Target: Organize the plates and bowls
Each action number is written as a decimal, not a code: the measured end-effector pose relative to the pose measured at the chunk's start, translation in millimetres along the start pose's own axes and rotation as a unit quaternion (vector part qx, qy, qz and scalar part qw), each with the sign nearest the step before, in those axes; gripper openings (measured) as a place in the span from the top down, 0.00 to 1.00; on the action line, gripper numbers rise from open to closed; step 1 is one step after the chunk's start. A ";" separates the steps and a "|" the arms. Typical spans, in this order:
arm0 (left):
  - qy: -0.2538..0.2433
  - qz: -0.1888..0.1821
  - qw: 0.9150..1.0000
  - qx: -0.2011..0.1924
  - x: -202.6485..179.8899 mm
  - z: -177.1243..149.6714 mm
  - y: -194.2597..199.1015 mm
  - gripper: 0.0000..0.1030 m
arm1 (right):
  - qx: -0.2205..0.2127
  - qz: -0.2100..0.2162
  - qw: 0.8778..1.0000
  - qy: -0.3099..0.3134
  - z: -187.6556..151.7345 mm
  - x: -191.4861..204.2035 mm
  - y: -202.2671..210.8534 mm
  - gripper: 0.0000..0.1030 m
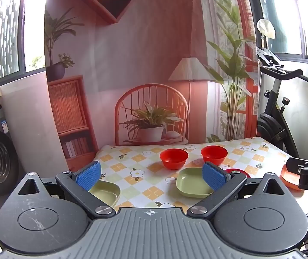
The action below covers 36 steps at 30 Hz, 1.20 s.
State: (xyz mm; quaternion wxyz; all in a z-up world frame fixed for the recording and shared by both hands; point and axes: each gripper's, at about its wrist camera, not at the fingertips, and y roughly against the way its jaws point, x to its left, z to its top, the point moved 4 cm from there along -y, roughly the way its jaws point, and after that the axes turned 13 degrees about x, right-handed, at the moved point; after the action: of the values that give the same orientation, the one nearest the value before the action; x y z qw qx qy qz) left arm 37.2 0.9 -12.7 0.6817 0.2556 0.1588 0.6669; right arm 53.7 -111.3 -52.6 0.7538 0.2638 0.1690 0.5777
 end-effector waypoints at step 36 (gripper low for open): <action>0.003 -0.004 1.000 0.000 -0.3 -0.9 0.6 0.02 | 0.000 -0.003 1.000 -0.003 1.1 -2.7 6.0 0.00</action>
State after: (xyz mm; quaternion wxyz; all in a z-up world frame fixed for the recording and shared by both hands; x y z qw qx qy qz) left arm 36.2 0.8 -13.2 0.6838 0.2533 0.1617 0.6649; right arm 48.8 -112.9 -48.3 0.7560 0.2650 0.1675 0.5746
